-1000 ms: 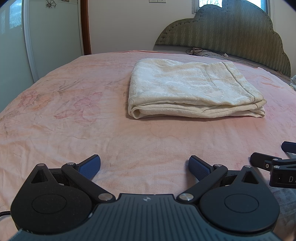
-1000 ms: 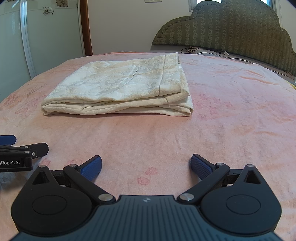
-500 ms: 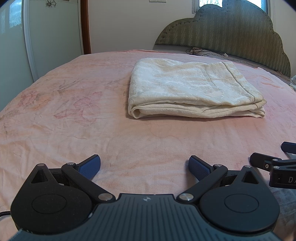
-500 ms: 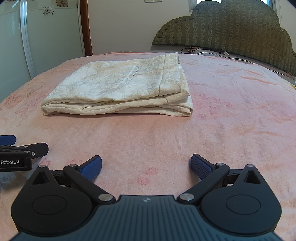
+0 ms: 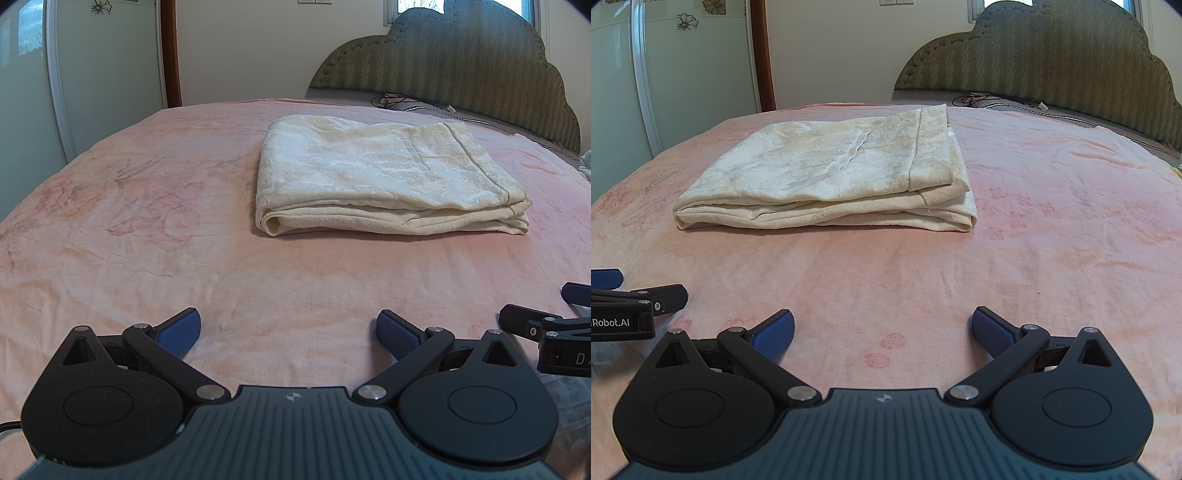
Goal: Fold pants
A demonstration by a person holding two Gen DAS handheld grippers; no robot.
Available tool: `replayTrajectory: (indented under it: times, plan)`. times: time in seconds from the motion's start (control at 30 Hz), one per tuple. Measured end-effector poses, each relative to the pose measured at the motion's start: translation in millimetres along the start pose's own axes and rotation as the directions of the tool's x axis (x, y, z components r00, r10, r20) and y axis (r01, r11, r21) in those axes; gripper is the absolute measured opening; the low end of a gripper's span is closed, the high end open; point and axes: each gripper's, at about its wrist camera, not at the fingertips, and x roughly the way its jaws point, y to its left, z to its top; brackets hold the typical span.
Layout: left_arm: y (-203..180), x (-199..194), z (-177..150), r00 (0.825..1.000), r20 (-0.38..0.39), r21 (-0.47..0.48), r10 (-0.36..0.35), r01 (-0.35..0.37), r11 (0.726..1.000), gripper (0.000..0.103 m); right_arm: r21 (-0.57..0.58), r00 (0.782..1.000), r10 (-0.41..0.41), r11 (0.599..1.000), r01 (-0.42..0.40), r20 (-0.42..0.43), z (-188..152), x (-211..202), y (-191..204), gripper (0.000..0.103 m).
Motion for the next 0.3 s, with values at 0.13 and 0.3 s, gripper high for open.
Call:
replayTrajectory:
  times: [0.13,0.3]
  plan:
    - [-0.6,0.1,-0.2,1.000,0.001,-0.001,0.000,0.000,1.000,0.103,0.000,1.000,0.000,1.000,0.000,0.000,0.0,-0.1,0.1,0.103]
    - [-1.9,-0.1,-0.5,1.000,0.000,-0.003,-0.002,0.002,1.000,0.103,0.000,1.000,0.000,1.000,0.000,0.000,0.0,-0.1,0.2,0.103]
